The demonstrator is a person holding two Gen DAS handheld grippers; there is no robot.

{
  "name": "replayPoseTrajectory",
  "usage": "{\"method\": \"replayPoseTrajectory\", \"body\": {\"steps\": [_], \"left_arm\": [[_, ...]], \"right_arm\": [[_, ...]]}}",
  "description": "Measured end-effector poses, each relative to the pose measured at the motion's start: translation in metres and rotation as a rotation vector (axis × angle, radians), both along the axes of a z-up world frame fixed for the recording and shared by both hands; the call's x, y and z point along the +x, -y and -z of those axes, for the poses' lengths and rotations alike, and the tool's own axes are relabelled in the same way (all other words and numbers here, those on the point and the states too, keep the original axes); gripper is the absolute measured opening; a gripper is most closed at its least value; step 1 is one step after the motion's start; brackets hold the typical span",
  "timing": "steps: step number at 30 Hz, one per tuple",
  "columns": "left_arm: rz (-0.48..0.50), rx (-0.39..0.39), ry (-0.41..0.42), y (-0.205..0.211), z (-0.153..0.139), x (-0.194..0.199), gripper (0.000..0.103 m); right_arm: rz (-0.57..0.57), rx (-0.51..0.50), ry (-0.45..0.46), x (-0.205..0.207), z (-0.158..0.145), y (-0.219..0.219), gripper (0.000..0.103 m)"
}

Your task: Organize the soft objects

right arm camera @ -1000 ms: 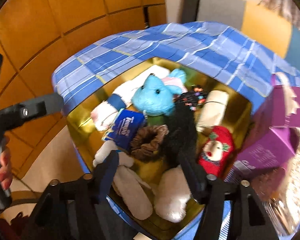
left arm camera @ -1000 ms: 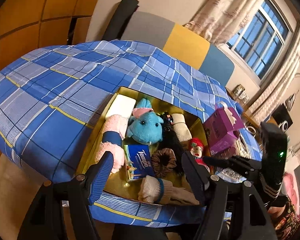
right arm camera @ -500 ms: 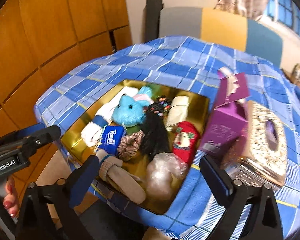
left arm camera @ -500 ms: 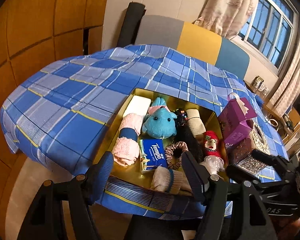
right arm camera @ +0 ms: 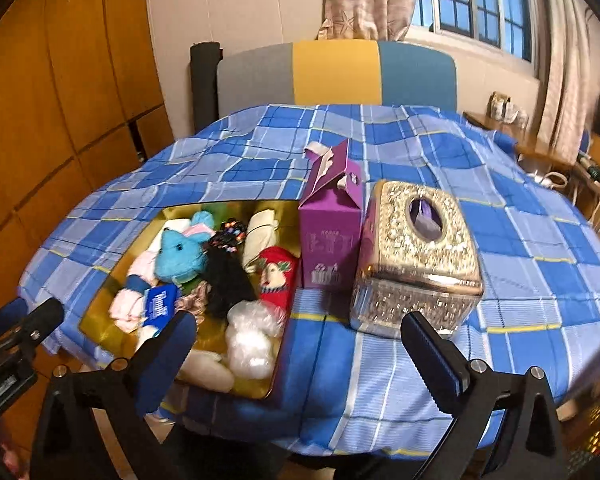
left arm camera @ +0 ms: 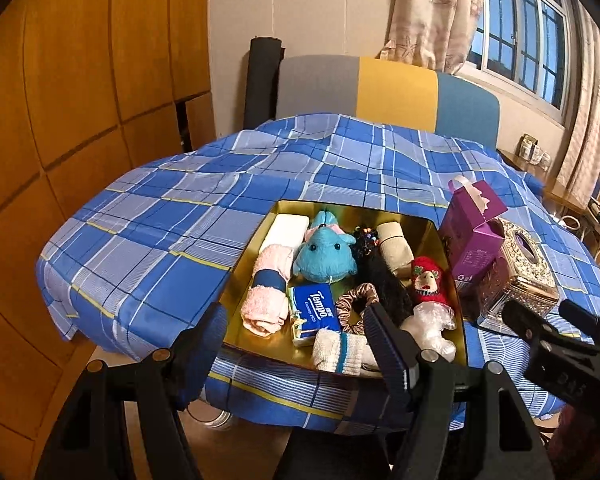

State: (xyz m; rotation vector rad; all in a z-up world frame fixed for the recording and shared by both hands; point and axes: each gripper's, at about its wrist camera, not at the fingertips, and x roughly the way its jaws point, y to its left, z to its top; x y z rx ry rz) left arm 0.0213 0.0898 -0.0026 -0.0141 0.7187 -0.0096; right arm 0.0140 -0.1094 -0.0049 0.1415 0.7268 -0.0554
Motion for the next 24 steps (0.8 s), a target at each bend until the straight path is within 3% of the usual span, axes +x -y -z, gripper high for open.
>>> {"method": "replayPoseTrajectory", "body": {"steps": [6,24], "left_arm": [[-0.007,-0.012,-0.046,0.002,0.006,-0.002,0.068],[0.032,0.024,-0.035,0.018,0.004,-0.015,0.066]], "right_arm": [[0.027,-0.034,0.026,-0.02,-0.005,-0.003,0.103],[0.034,-0.063,0.009,-0.022,-0.002,-0.007,0.103]]}}
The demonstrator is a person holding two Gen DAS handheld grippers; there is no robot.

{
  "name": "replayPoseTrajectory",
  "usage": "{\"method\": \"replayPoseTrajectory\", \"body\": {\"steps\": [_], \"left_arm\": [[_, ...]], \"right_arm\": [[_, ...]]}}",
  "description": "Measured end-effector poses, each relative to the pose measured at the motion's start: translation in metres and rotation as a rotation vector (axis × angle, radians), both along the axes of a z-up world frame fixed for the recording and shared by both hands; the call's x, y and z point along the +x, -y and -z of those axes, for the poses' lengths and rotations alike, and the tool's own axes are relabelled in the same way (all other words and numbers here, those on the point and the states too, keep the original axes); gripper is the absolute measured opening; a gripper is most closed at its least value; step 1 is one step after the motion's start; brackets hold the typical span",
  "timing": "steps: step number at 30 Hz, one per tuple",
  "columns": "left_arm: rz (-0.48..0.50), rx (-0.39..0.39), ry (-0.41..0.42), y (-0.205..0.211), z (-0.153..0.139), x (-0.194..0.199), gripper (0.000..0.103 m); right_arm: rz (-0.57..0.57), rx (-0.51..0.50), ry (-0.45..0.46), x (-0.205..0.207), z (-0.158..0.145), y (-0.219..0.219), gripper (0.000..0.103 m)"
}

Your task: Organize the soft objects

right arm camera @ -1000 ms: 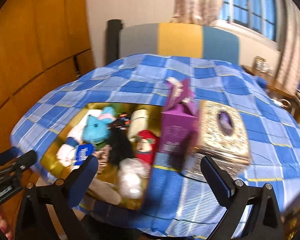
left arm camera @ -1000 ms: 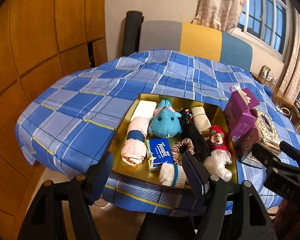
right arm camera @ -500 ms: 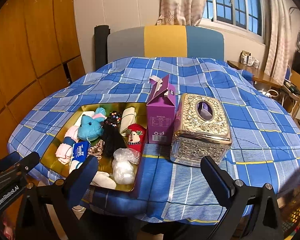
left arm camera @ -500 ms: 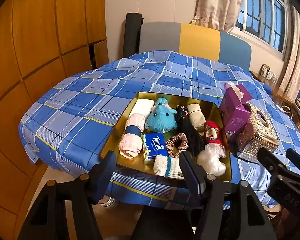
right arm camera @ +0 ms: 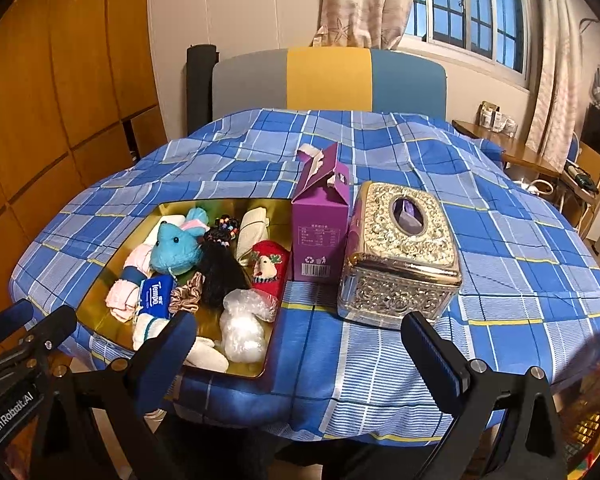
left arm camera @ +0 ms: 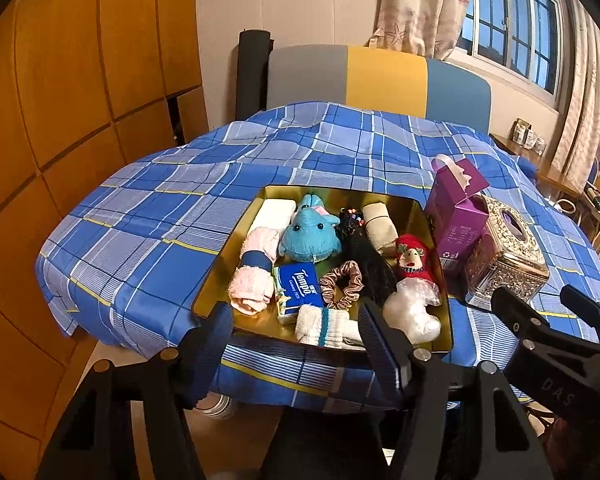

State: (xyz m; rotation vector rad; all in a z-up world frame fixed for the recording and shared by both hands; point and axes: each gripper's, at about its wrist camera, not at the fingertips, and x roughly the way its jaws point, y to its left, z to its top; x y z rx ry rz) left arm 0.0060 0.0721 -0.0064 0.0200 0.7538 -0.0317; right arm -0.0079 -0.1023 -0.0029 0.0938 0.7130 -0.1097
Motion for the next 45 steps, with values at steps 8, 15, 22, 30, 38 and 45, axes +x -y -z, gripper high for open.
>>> {"method": "replayPoseTrajectory", "body": {"steps": [8,15,22,30,38,45], "left_arm": [[0.006,0.01,-0.027,0.001,0.006,0.002,0.066],[0.002,0.007,-0.032,-0.001,0.007,0.004,0.065],[0.0,0.004,-0.03,0.0,0.007,0.004,0.065],[0.001,0.0,-0.039,-0.002,0.009,0.005,0.065],[0.006,-0.005,-0.05,-0.002,0.011,0.006,0.065],[0.005,-0.004,-0.053,-0.002,0.012,0.007,0.065]], "right_arm": [[0.001,-0.006,-0.004,0.0,0.002,-0.001,0.103],[-0.004,-0.001,-0.02,0.002,0.005,-0.001,0.103],[-0.004,-0.004,-0.016,0.002,0.004,-0.001,0.103],[-0.008,-0.004,-0.021,0.003,0.005,-0.002,0.103],[-0.003,0.004,-0.028,0.004,0.007,-0.001,0.103],[-0.004,0.004,-0.027,0.004,0.007,-0.002,0.103]]}}
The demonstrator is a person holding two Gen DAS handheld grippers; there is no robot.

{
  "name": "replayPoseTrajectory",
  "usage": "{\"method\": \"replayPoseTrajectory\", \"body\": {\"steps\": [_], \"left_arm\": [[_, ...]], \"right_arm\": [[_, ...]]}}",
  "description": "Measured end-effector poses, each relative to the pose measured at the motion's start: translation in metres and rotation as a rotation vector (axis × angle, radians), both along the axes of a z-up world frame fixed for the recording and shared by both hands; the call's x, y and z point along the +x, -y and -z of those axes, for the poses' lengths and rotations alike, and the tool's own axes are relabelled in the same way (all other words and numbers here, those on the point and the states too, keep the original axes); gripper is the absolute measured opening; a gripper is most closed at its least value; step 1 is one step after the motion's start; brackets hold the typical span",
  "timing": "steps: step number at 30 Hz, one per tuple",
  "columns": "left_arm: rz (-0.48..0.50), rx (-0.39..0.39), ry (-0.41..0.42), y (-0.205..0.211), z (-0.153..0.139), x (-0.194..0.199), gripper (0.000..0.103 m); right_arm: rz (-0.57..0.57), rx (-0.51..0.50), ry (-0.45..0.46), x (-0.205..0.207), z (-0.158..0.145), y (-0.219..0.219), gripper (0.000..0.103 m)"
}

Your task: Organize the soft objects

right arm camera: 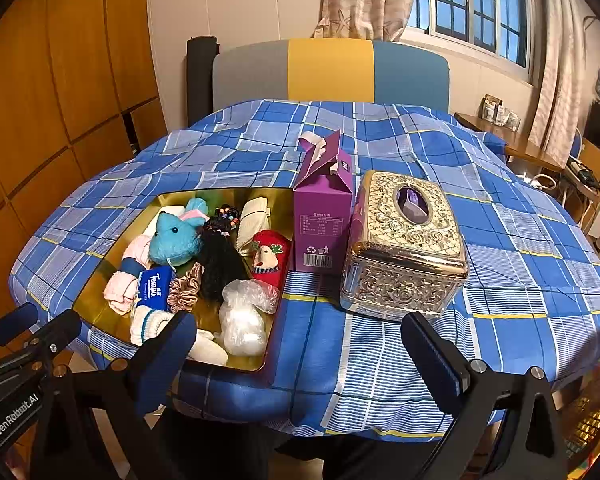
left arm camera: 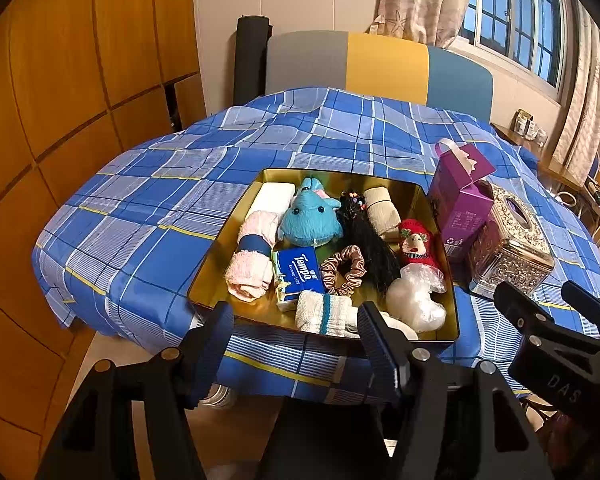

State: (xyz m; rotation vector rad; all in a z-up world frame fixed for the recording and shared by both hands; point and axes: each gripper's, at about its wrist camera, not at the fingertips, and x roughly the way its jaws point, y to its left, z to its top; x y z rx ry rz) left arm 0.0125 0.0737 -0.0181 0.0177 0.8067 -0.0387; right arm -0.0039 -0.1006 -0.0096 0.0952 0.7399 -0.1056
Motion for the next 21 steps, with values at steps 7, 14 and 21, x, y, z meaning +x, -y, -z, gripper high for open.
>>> {"method": "replayPoseTrajectory", "body": {"steps": [7,14,21], "left_arm": [[0.002,-0.002,-0.004,0.0011,0.0012,-0.0001,0.065],[0.001,-0.001,-0.009,0.0005,0.0022,0.0003,0.065],[-0.011,0.003,-0.017,-0.0016,0.0046,0.0011,0.059]], "right_arm": [[0.001,0.0,0.001,0.0001,0.0004,0.0001,0.103],[-0.002,-0.002,0.002,0.0003,0.0003,0.0,0.103],[-0.007,-0.002,0.003,0.0003,0.0013,-0.0009,0.103]]}}
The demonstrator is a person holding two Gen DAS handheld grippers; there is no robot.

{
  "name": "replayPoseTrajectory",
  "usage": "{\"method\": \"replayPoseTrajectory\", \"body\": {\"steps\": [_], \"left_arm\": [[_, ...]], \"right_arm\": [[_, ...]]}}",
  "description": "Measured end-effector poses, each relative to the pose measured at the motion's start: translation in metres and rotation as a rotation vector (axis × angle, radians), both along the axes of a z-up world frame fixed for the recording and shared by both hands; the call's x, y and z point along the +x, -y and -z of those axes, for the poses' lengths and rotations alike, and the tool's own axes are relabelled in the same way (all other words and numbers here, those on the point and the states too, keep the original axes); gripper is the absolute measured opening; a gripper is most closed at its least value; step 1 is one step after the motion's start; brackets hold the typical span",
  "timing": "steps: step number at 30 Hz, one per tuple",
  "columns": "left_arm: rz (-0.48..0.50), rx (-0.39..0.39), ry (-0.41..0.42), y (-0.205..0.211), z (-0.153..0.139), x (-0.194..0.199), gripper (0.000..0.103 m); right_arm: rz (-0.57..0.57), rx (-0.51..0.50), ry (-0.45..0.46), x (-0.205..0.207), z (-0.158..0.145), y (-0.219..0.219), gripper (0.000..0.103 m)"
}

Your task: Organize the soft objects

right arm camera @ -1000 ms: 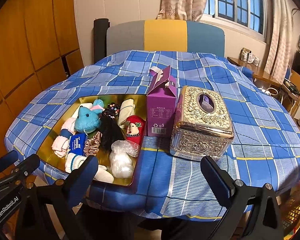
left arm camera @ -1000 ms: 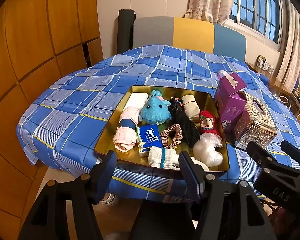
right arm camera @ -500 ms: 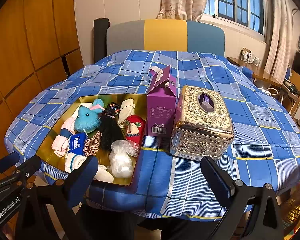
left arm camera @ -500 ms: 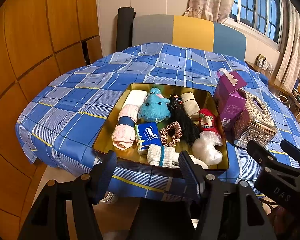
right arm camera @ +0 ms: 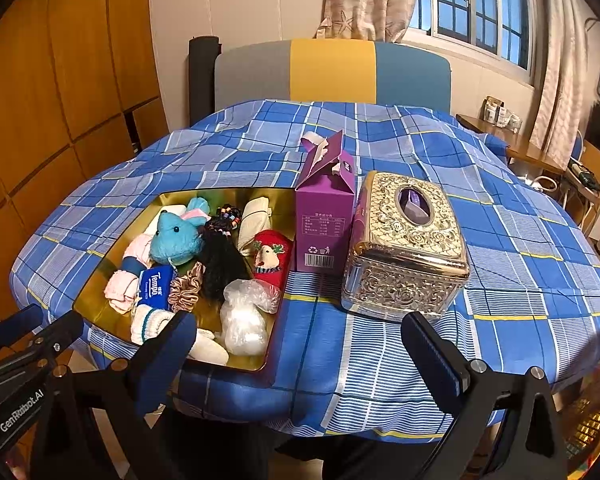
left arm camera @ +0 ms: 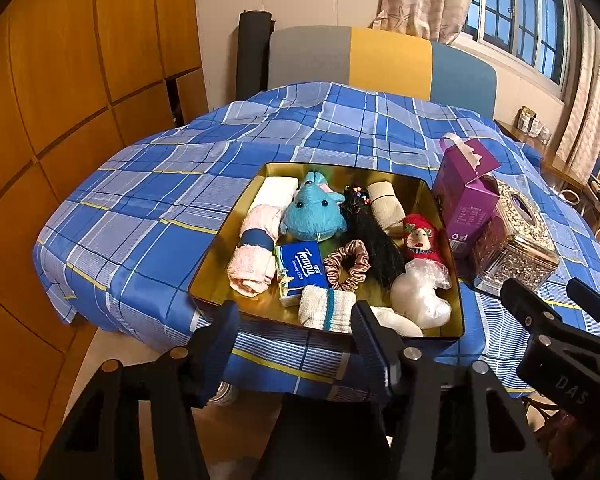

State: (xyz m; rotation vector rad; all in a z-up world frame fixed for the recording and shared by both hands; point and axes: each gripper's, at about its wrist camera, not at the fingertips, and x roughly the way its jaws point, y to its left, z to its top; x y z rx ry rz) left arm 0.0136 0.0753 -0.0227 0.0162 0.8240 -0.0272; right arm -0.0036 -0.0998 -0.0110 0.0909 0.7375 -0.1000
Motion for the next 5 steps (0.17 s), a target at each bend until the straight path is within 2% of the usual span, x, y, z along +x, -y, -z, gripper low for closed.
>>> {"method": "replayPoseTrajectory", "body": {"steps": [5], "left_arm": [[-0.004,0.008,0.0,0.0004,0.0014,0.0006,0.059]], "right_arm": [[-0.001,-0.001,-0.003,-0.0002,0.0001,-0.0006,0.103]]}}
